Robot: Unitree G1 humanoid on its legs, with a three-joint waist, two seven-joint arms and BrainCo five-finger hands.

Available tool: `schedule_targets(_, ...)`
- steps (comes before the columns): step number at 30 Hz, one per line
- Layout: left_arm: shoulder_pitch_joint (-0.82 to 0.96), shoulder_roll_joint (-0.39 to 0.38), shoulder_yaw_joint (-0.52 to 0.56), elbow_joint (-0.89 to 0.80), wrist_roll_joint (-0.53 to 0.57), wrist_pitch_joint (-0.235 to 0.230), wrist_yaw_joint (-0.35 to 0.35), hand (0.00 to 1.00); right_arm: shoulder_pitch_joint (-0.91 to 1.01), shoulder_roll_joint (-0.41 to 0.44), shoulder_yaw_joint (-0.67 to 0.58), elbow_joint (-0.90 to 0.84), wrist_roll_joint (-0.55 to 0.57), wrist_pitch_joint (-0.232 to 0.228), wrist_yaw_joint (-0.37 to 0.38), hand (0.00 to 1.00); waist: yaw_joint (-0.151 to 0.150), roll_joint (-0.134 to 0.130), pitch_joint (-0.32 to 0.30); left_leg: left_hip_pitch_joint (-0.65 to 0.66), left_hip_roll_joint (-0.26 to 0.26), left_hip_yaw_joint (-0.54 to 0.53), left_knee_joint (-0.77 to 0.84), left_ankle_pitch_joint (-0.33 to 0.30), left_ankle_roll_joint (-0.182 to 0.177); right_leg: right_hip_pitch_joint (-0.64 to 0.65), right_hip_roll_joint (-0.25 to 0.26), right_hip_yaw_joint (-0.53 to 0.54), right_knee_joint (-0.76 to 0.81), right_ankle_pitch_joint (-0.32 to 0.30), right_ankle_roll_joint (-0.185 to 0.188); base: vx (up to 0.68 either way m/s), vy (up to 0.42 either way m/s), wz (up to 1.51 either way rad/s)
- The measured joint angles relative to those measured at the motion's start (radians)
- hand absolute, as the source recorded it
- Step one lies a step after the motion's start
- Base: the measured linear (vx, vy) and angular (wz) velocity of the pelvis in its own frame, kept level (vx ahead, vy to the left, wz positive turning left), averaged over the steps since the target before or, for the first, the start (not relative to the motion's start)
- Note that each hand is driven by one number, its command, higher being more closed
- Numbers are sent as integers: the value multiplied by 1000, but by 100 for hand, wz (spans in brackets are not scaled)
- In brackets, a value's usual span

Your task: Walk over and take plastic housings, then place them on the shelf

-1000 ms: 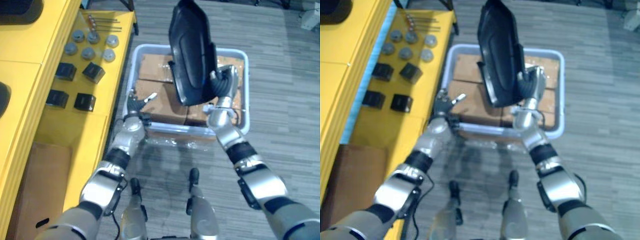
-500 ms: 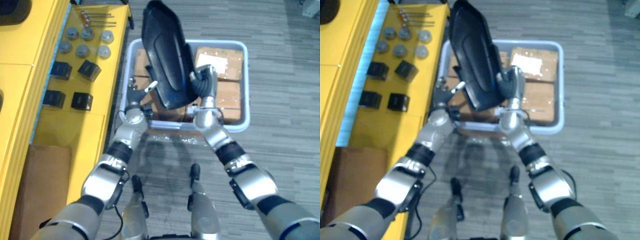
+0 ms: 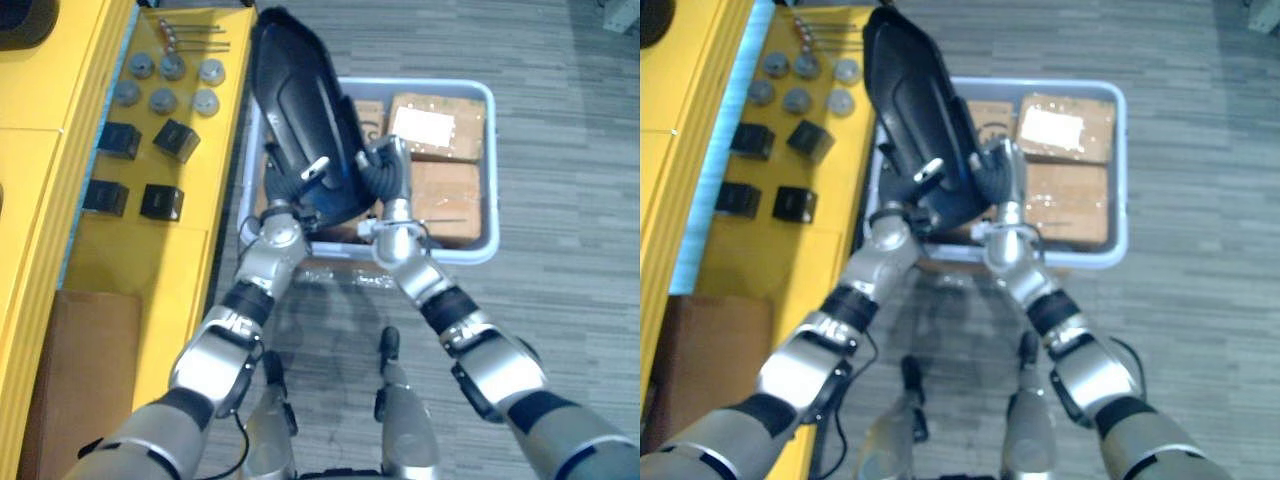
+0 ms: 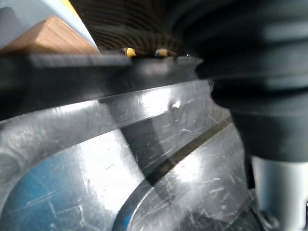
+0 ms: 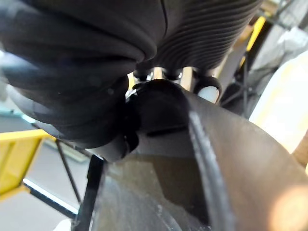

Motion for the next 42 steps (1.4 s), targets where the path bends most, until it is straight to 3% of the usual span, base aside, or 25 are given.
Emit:
schedule_targets(1,0,0,0,0,0,0,0,0,0,1,0,0,1,0,0,100,0,-1,0,0,0,0,0,0,0,0,0,0,0,0,0,0,0,0)
schedule_targets(2,0,1,0,0,0,0,0,100,0,4,3,-3,3,0,0,100,0,-4,2,0,0,0,0,0,0,0,0,0,0,0,0,0,0,0)
schedule_targets(7,4,3,-18,0,-14,-6,-7,100,4,6,16,-39,19,0,4,100,-1,-18,10,-4,1,3,17,-11,-1,0,0,4,0,0,0,3,0,-1)
schedule_targets(12,27,4,-23,-7,-16,-100,-7,100,27,6,18,-93,19,0,5,100,-3,-18,10,-11,2,4,33,-21,0,0,0,5,0,0,0,0,0,0)
schedule_targets(21,52,32,-33,-15,-21,-164,-3,100,49,7,57,-133,18,-11,-1,100,-4,-18,10,-12,2,3,37,-21,0,1,0,5,0,0,0,0,0,0)
schedule_targets(22,55,36,-37,-17,-26,-182,-7,100,50,7,58,-139,18,-11,0,0,-3,-18,10,-12,2,3,37,-21,0,2,0,5,0,0,0,0,0,0)
schedule_targets(27,65,41,-41,-19,-61,-197,-30,100,54,7,59,-152,19,-11,5,0,-4,-19,10,-9,3,2,38,-21,0,5,0,4,0,0,0,0,0,0)
schedule_targets(30,93,44,-43,-19,-55,-196,-30,100,87,8,61,-152,62,-1,51,0,-4,-20,9,12,4,3,39,-27,2,29,0,2,-1,0,0,0,0,0)
schedule_targets(37,122,92,-60,-21,83,-160,-6,100,132,6,75,-148,176,56,139,0,-1,-33,3,22,5,3,50,-31,3,42,-1,0,-1,-4,1,0,0,0)
schedule_targets(40,139,103,-60,-21,148,-116,0,100,165,-17,65,-149,245,73,229,0,-3,-52,-8,39,9,5,50,-34,0,59,2,-1,-1,-4,1,12,-3,-2)
schedule_targets(42,168,110,-55,-21,180,-89,0,100,204,-34,31,-160,301,72,320,0,-2,-79,-25,59,17,22,53,-44,-4,72,9,1,-1,-7,1,25,-5,-12)
